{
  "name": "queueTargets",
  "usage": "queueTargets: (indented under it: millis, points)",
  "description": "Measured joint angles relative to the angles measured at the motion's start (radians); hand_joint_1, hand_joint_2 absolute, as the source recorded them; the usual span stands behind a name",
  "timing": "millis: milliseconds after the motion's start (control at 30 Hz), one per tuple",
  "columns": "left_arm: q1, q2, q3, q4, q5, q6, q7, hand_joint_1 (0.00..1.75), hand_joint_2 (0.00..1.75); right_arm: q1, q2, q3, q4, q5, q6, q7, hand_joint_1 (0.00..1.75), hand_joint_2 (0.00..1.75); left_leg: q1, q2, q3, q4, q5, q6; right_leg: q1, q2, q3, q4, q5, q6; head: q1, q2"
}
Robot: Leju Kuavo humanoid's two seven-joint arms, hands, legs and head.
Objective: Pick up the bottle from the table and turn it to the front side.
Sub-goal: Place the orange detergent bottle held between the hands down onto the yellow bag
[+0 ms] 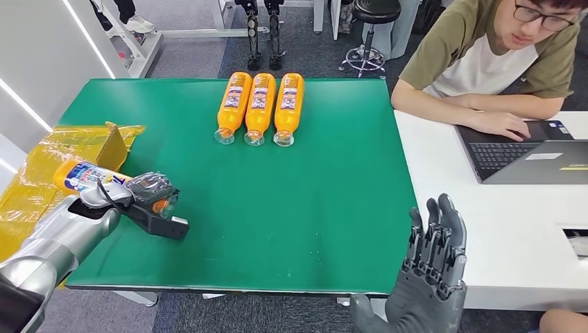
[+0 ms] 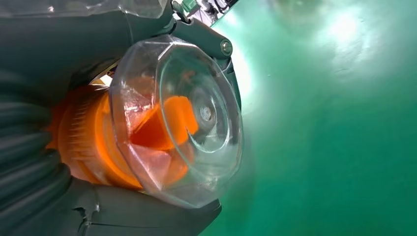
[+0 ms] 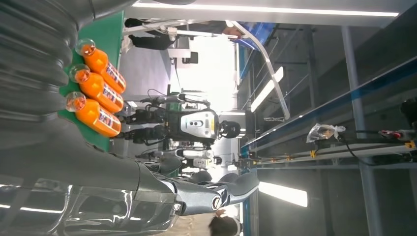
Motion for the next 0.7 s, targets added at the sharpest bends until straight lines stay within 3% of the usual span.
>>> queueTargets:
  millis: [700]
  points:
    - [-0.011, -0.043, -0.005, 0.060, 0.015, 0.012, 0.003, 1.75, 1.75, -0.009, 0.000, 0.003, 0.000, 0.008, 0.002, 0.003, 0.00, 1.75, 0.000, 0.000, 0.000, 0.000, 0.000, 0.000, 0.000, 0.000, 0.000, 0.001, 0.000, 0.000, 0.000, 0.000]
